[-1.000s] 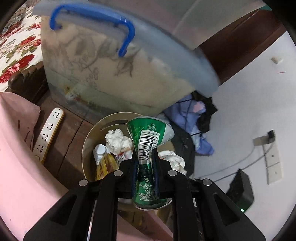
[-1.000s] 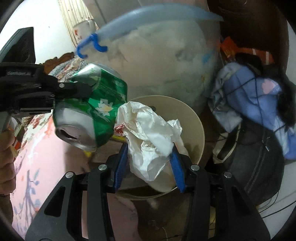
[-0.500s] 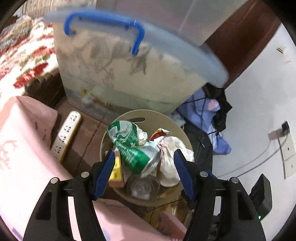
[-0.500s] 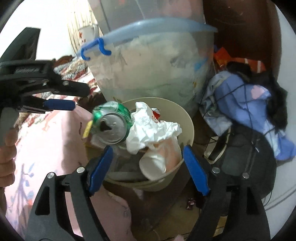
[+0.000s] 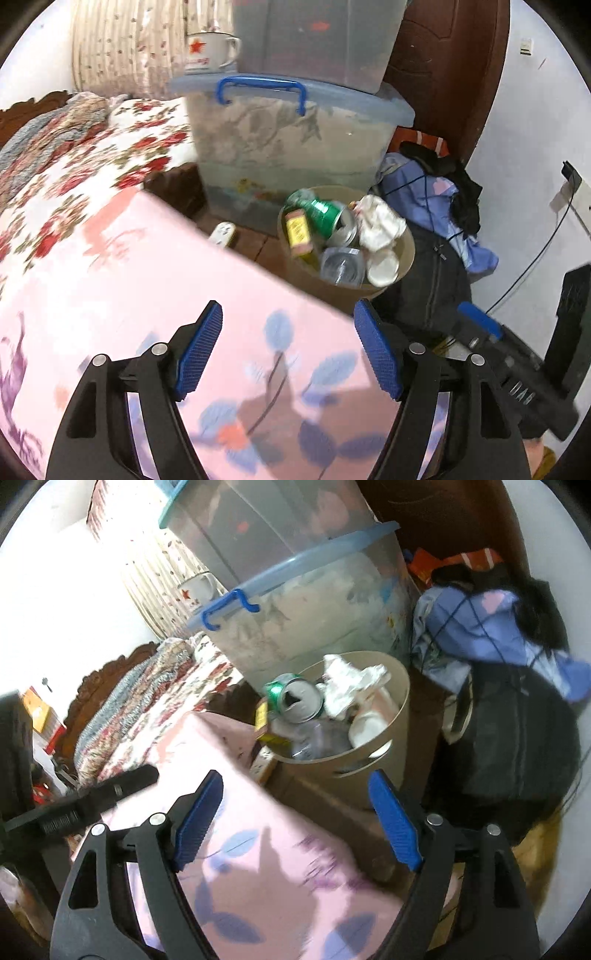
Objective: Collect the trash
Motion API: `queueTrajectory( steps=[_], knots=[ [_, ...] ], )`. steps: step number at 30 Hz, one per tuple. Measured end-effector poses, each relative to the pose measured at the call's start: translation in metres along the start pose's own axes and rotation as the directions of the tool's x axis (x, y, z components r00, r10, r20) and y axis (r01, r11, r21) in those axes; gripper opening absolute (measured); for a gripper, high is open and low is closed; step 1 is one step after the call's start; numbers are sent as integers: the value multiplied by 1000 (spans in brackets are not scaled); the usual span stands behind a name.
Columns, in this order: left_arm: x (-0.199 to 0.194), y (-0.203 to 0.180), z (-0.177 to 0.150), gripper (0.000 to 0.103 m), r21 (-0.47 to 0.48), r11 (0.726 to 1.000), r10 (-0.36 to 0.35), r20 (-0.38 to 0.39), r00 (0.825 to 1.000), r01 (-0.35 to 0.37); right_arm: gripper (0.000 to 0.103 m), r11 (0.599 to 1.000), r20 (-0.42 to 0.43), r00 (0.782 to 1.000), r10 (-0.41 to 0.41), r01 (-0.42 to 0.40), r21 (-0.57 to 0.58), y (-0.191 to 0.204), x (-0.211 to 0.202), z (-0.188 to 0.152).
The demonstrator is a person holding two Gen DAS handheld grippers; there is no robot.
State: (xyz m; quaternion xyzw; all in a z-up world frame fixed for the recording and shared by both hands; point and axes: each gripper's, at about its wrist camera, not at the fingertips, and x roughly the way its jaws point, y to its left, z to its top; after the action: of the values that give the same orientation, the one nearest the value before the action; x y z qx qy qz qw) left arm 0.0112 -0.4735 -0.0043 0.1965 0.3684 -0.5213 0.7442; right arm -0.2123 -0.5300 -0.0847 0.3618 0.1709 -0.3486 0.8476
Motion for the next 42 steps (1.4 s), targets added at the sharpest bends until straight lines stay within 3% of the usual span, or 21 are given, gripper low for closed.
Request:
queueTrajectory(
  steps=[11, 16, 21, 31, 38, 42],
  knots=[
    [-82, 29, -73, 79, 24, 992, 124, 63, 990, -126, 93, 997, -33, 998, 49, -47, 64, 52, -34, -31],
    [-110, 39, -96, 94, 29, 983, 177, 75, 981, -179, 97, 999, -38, 999, 34, -32, 40, 74, -49, -41],
    [-136, 52, -115, 94, 0, 977, 212, 84, 974, -212, 99, 1000, -28, 1000, 14, -13, 22, 91, -67, -51],
    [-161, 68, -128, 94, -44, 961, 274, 87, 958, -271, 99, 1000, -29, 999, -14, 14, 2, 116, -86, -62],
    [-167, 72, -131, 94, -23, 946, 325, 68, 943, -324, 100, 1000, -19, 1000, -6, 6, 6, 123, -93, -63],
    [-173, 74, -133, 94, -31, 946, 325, 70, 943, -324, 100, 1000, -24, 1000, 0, 0, 3, 127, -94, -64]
  ],
)
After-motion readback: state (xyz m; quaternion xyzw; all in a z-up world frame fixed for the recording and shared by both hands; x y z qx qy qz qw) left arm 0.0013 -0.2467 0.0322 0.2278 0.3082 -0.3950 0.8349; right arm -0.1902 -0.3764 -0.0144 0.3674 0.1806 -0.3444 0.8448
